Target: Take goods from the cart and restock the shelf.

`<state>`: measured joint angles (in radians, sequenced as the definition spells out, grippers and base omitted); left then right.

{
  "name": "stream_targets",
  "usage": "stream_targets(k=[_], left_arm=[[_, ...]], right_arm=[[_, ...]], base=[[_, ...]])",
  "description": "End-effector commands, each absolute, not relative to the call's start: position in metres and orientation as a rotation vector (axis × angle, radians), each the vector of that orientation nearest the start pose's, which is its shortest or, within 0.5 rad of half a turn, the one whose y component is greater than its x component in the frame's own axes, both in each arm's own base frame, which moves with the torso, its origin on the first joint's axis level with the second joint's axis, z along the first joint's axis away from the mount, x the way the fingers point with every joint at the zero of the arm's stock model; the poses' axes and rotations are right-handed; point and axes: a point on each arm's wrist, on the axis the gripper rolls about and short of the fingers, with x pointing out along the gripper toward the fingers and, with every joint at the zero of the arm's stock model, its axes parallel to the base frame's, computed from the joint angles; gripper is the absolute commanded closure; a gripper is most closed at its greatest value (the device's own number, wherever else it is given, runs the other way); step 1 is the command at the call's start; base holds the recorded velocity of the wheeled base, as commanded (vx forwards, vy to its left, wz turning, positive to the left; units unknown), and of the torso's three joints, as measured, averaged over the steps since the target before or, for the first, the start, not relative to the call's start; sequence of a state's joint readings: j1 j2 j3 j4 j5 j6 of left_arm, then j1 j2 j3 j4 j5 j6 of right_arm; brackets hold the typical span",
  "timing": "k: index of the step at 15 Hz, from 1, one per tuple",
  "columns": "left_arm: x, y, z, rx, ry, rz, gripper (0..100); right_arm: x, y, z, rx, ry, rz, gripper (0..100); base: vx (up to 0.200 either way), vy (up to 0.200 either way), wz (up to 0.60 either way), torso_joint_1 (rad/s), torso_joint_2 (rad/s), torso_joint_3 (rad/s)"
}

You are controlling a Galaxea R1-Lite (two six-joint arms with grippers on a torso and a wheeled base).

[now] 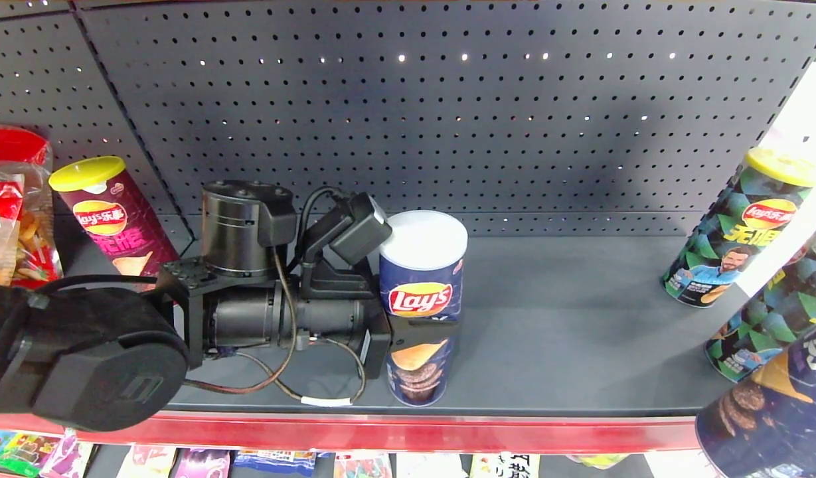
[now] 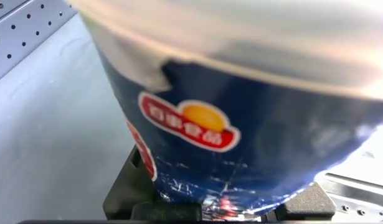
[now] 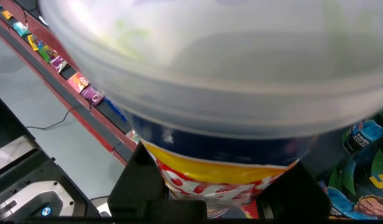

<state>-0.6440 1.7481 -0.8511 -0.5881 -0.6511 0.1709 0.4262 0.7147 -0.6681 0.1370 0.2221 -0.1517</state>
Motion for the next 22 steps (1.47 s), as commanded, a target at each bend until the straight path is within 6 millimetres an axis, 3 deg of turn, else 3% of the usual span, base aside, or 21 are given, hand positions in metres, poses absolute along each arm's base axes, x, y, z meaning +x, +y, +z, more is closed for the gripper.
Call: stream_targets(k=[1, 3, 4, 7, 11, 13, 14, 18, 22], left_arm=[[0.241, -0.198, 0.174, 0.143, 0.232, -1.312, 100], [0.237, -0.196, 0.170, 0.143, 0.224, -1.313, 100], [0.237, -0.196, 0.169, 0.142, 0.223, -1.313, 0], [0.237, -0.196, 0.167, 0.139, 0.220, -1.313, 0], [0.231, -0.191, 0.171, 0.140, 0.207, -1.308, 0], [0.226, -0.186, 0.171, 0.140, 0.214, -1.305, 0], [0.218, -0.180, 0.168, 0.140, 0.227, -1.302, 0], [0.215, -0.171, 0.171, 0.136, 0.222, -1.283, 0], [0.199, -0.148, 0.164, 0.129, 0.255, -1.250, 0]], right_arm=[[0.045, 0.026, 0.246, -0.165, 0.135, 0.660, 100], [0.047, 0.027, 0.245, -0.166, 0.144, 0.664, 100], [0.049, 0.028, 0.246, -0.166, 0.149, 0.665, 100], [0.067, 0.036, 0.256, -0.170, 0.176, 0.670, 100], [0.116, 0.062, 0.271, -0.175, 0.213, 0.699, 100], [0.129, 0.072, 0.270, -0.174, 0.198, 0.728, 100], [0.156, 0.089, 0.263, -0.176, 0.197, 0.743, 100], [0.202, 0.117, 0.255, -0.179, 0.214, 0.757, 100], [0.255, 0.148, 0.245, -0.175, 0.186, 0.764, 100]], base=[[0.000, 0.000, 0.00, 0.000, 0.00, 0.000], [0.000, 0.000, 0.00, 0.000, 0.00, 0.000], [0.000, 0.000, 0.00, 0.000, 0.00, 0.000], [0.000, 0.000, 0.00, 0.000, 0.00, 0.000], [0.000, 0.000, 0.00, 0.000, 0.00, 0.000], [0.000, 0.000, 0.00, 0.000, 0.00, 0.000], [0.000, 0.000, 0.00, 0.000, 0.00, 0.000], [0.000, 0.000, 0.00, 0.000, 0.00, 0.000], [0.000, 0.000, 0.00, 0.000, 0.00, 0.000]])
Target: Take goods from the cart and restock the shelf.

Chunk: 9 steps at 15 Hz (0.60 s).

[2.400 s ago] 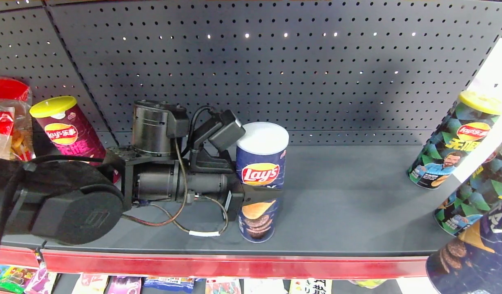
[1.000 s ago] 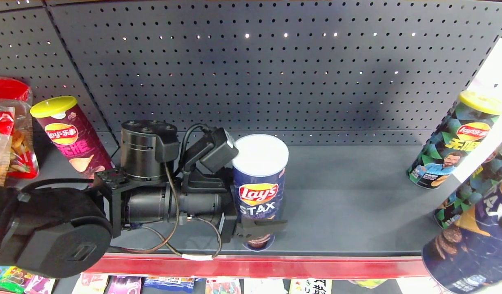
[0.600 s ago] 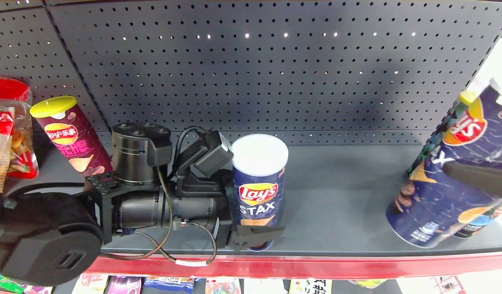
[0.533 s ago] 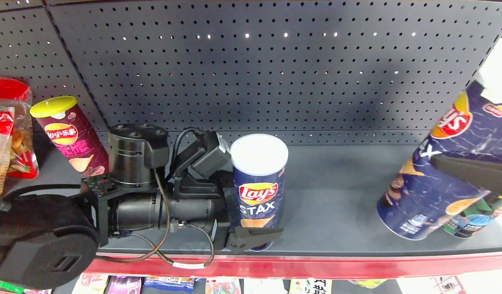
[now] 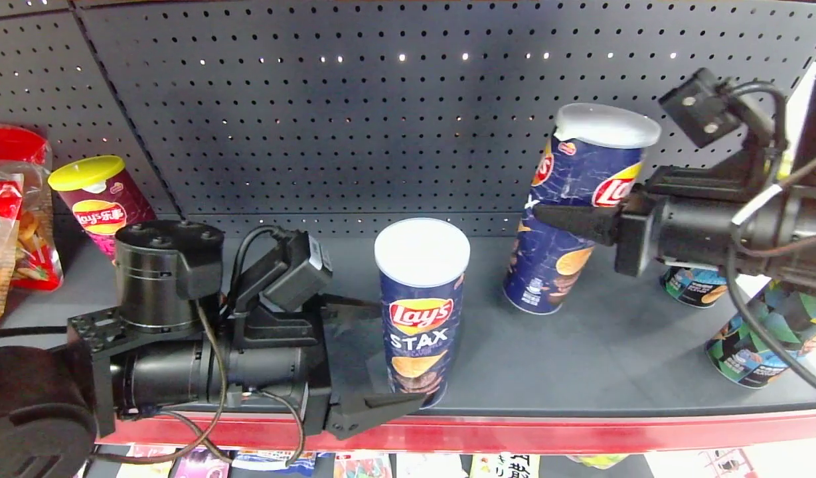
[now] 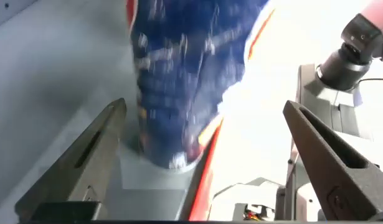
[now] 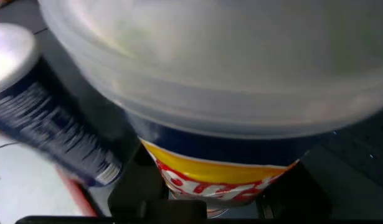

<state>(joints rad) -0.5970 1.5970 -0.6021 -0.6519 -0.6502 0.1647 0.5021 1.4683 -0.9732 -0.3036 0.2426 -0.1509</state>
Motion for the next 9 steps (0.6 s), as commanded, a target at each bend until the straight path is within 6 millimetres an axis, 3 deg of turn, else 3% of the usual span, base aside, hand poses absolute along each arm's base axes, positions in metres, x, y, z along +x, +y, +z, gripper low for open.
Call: stream_targets(k=[1, 7, 9], left_arm=[[0.196, -0.143, 0.163, 0.127, 0.258, -1.244, 0], [0.176, -0.115, 0.156, 0.118, 0.279, -1.181, 0], [0.170, -0.099, 0.158, 0.100, 0.269, -1.121, 0]], right_arm=[[0.260, 0.155, 0.243, -0.177, 0.193, 0.775, 100], [0.296, 0.190, 0.228, -0.173, 0.169, 0.808, 100], [0.298, 0.197, 0.226, -0.175, 0.169, 0.824, 100]], base=[[0.000, 0.000, 0.00, 0.000, 0.00, 0.000], [0.000, 0.000, 0.00, 0.000, 0.00, 0.000], [0.000, 0.000, 0.00, 0.000, 0.00, 0.000]])
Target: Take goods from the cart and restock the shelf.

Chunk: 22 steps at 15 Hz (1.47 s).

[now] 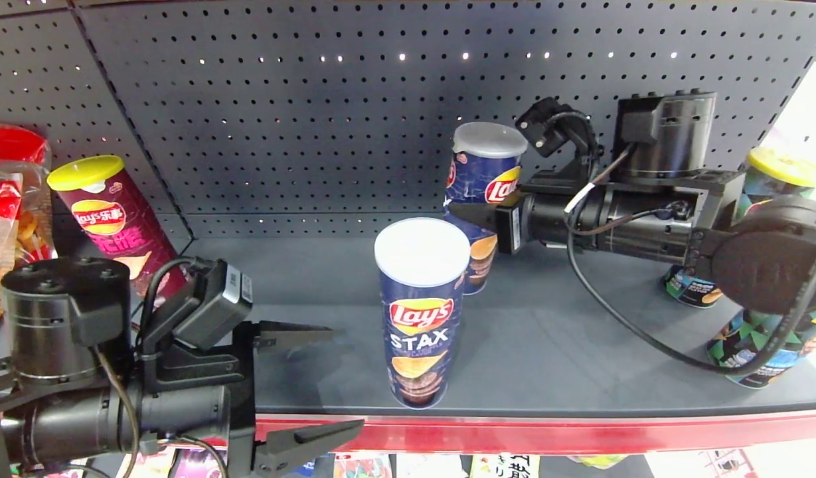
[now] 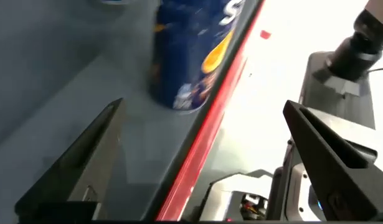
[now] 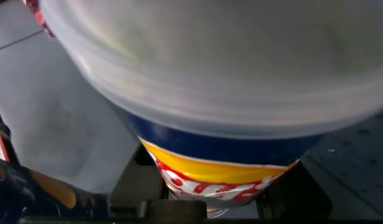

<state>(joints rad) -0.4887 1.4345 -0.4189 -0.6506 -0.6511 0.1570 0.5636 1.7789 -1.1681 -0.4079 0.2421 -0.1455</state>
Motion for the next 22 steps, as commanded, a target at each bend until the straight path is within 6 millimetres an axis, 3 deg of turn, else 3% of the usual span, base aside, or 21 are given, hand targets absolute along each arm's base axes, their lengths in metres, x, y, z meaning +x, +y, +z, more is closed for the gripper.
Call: stream_targets(k=[1, 6, 13, 14, 18, 22], left_arm=[[0.168, -0.093, 0.160, 0.076, 0.272, -1.094, 0], [0.150, -0.080, 0.157, 0.028, 0.295, -1.007, 0], [0.147, -0.079, 0.155, 0.031, 0.298, -1.006, 0], [0.147, -0.079, 0.155, 0.030, 0.295, -1.006, 0], [0.148, -0.079, 0.158, 0.031, 0.286, -1.005, 0], [0.153, -0.081, 0.157, 0.038, 0.294, -0.967, 0]], right_arm=[[0.299, 0.198, 0.223, -0.177, 0.176, 0.827, 100], [0.302, 0.208, 0.219, -0.180, 0.178, 0.841, 100], [0.298, 0.212, 0.218, -0.182, 0.184, 0.850, 100], [0.298, 0.212, 0.217, -0.182, 0.186, 0.850, 0], [0.290, 0.207, 0.224, -0.180, 0.175, 0.836, 0], [0.253, 0.180, 0.223, -0.187, 0.207, 0.804, 0]], base=[[0.000, 0.000, 0.00, 0.000, 0.00, 0.000], [0.000, 0.000, 0.00, 0.000, 0.00, 0.000], [0.000, 0.000, 0.00, 0.000, 0.00, 0.000], [0.000, 0.000, 0.00, 0.000, 0.00, 0.000], [0.000, 0.000, 0.00, 0.000, 0.00, 0.000], [0.000, 0.000, 0.00, 0.000, 0.00, 0.000]])
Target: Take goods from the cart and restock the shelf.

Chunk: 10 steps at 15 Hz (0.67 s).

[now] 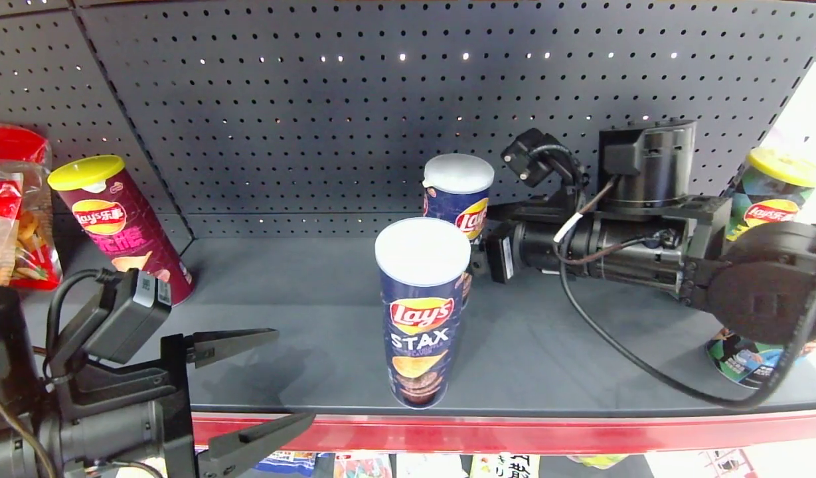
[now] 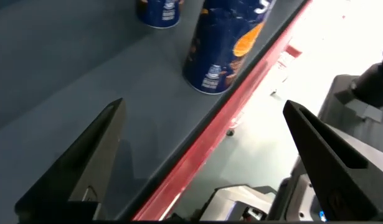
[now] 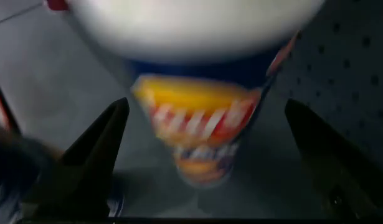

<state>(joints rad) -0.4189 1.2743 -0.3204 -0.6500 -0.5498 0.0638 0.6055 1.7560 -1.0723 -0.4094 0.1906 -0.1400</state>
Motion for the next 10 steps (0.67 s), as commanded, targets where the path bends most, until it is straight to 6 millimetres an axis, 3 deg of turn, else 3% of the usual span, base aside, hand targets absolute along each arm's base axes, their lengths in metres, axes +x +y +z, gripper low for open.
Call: stream_targets(k=[1, 5, 10], left_arm=[[0.158, -0.083, 0.160, 0.041, 0.289, -0.952, 0], [0.176, -0.087, 0.159, 0.060, 0.312, -0.867, 0], [0.198, -0.096, 0.139, 0.148, 0.375, -0.851, 0]], right_arm=[[0.241, 0.171, 0.220, -0.191, 0.222, 0.794, 0], [0.204, 0.140, 0.215, -0.180, 0.240, 0.739, 0], [0.156, 0.109, 0.222, -0.168, 0.174, 0.743, 0]], base=[[0.000, 0.000, 0.00, 0.000, 0.00, 0.000], [0.000, 0.000, 0.00, 0.000, 0.00, 0.000], [0.000, 0.000, 0.00, 0.000, 0.00, 0.000]])
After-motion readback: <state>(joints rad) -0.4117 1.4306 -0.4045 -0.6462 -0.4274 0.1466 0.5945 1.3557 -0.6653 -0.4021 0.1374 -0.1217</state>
